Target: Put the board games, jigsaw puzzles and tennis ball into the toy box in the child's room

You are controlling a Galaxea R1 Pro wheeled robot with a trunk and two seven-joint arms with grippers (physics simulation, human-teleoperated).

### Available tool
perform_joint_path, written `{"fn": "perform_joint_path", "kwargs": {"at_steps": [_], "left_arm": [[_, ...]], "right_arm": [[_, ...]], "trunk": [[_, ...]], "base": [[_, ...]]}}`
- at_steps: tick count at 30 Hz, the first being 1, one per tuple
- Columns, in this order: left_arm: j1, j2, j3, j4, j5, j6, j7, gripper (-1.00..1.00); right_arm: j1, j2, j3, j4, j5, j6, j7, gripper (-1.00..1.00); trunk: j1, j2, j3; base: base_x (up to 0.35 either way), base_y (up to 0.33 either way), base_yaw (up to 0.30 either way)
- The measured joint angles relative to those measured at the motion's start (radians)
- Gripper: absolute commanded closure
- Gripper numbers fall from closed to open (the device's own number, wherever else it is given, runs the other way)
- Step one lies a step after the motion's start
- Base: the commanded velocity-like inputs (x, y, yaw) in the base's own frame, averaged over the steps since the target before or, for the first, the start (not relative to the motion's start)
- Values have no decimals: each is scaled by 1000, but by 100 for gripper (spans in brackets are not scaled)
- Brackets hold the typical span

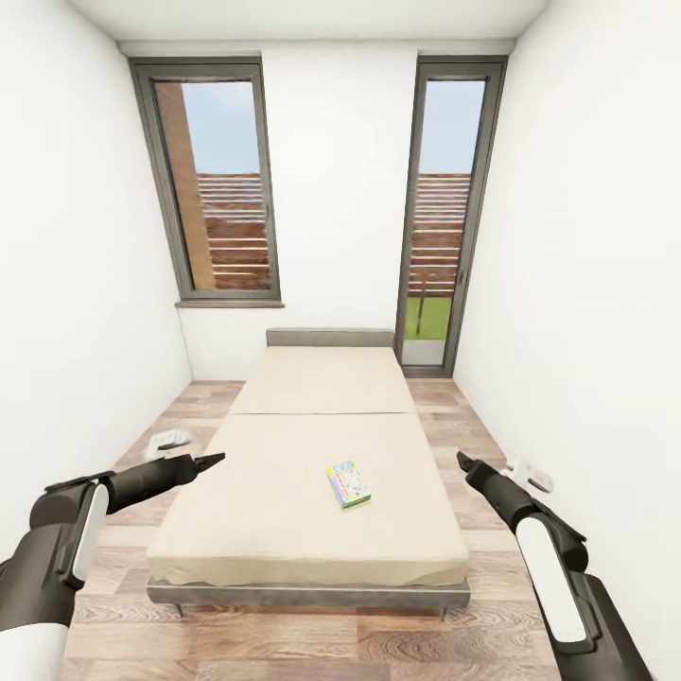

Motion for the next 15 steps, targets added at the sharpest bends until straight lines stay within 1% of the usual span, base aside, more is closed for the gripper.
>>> {"fn": "perform_joint_path", "kwargs": {"at_steps": [9,15], "left_arm": [[16,-3,-3,-3,1,-1,2,-100],[17,-4,-9,-3,0,-1,1,-100]], "right_arm": [[0,-3,0,3,0,0,-2,-100],[0,-7,-2,6,1,0,-2,-100]], "trunk": [[0,0,-1],[0,0,-8]], "base": [[-5,0,0],[-101,0,0]]}}
